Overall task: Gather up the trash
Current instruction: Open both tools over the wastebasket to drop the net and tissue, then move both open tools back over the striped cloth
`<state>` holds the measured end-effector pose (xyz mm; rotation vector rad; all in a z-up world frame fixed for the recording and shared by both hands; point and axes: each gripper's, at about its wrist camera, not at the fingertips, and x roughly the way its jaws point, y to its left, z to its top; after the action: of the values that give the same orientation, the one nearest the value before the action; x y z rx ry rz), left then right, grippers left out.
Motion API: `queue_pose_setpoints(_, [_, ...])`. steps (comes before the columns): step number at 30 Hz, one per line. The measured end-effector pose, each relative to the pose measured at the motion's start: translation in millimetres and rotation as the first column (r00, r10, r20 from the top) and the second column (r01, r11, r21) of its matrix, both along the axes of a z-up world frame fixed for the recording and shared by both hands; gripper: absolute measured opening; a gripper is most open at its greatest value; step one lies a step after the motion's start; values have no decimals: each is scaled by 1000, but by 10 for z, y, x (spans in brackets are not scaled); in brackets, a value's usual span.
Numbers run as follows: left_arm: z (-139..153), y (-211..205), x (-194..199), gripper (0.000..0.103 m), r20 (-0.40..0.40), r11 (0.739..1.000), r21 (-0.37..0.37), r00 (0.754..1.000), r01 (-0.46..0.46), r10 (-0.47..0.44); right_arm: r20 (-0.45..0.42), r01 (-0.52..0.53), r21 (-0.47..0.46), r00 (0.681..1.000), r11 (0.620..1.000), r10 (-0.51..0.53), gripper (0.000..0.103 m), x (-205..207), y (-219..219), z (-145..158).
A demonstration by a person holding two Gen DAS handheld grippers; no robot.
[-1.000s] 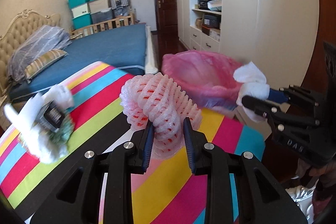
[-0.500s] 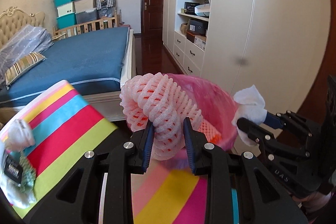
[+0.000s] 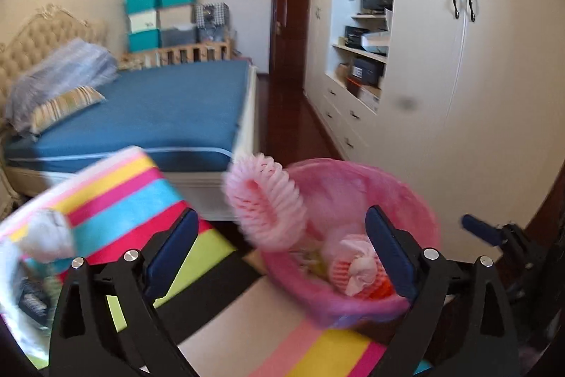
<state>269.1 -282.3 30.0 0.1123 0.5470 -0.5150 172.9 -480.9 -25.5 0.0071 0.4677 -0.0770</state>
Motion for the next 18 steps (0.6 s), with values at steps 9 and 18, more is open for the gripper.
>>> queue_pose_setpoints(9, [-125,265,-310,91,56,996,92,998,11,-16,45,14,53,999,998,-17,74,-276,126,116])
queue_pose_setpoints(18, [-265,611,-476,91,37,995,98,999,-22,18,40,-9,45,999,999,7,74,-342,271,236])
